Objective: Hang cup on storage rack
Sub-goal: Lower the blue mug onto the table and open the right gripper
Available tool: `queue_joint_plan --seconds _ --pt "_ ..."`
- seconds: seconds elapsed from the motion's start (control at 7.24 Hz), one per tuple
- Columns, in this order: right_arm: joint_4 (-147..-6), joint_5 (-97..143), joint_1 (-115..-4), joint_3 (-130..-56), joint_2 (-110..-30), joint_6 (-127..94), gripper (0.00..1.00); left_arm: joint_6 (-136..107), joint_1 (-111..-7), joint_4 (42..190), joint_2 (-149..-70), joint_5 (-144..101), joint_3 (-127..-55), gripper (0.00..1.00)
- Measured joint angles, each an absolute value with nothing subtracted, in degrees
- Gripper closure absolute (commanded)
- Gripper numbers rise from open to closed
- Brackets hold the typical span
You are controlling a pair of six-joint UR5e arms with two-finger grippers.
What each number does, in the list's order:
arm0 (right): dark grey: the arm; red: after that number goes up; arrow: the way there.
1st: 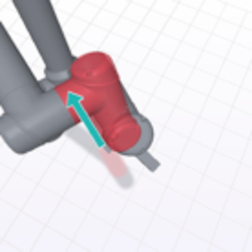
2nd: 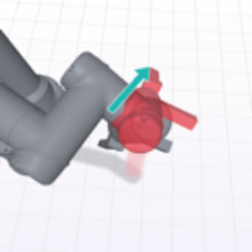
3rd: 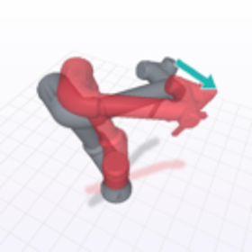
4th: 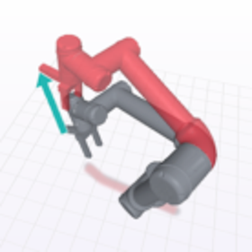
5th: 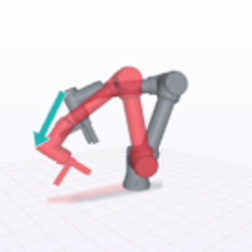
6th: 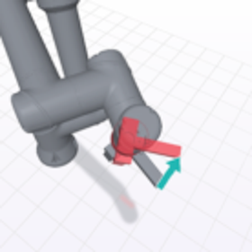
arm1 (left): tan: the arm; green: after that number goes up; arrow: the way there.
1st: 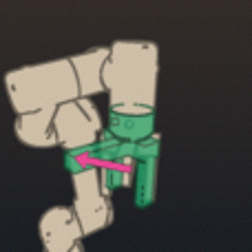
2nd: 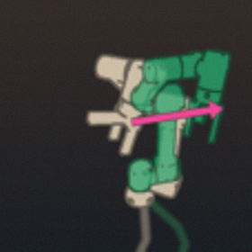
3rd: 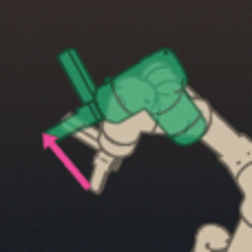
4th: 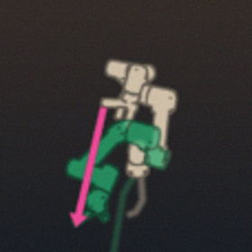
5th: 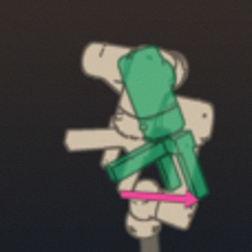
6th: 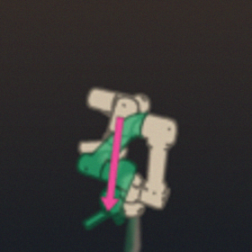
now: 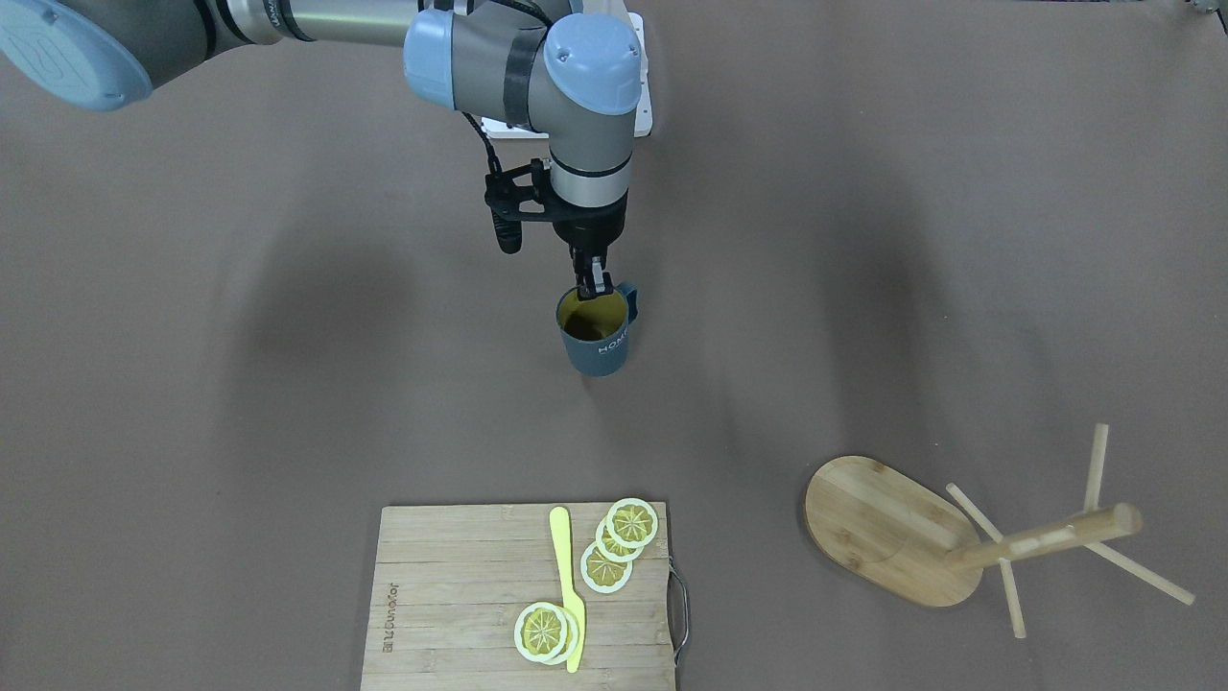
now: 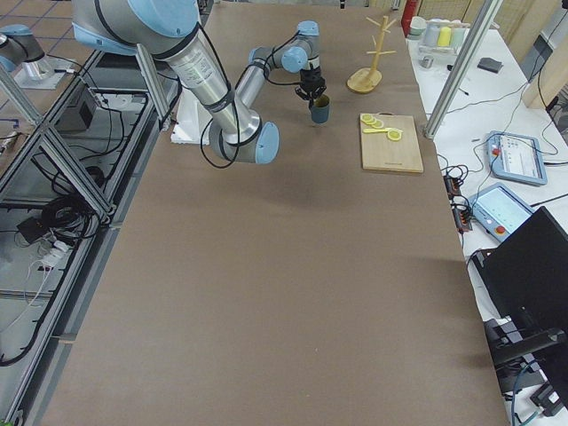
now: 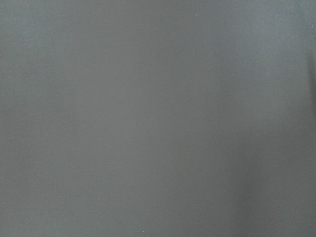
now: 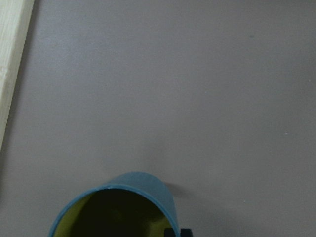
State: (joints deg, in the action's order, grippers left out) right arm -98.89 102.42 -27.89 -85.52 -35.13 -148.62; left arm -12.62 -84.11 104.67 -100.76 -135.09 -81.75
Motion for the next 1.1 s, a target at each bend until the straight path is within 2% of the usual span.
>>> queue_joint_plan --seconds 0.55,0.69,0.83,1.1 --pt "-99.4 101.9 -26.8 -85.7 -35.8 -146.6 1.00 -12.7 -84.1 104.7 -100.7 -135.1 -81.6 0.02" --pt "-99.4 101.8 -26.6 -85.8 -36.1 -146.3 0.65 -12.7 -84.1 104.7 -100.7 -135.1 -81.5 0.02" --pt "-99.4 101.8 -26.4 -85.9 -36.2 -146.0 0.01 -12.7 -84.1 104.7 -100.7 -135.0 -81.5 0.02" --pt "-99.4 101.8 -25.6 -86.3 -36.5 -143.2 0.00 -12.7 -84.1 104.7 -100.7 -135.0 -81.4 0.02"
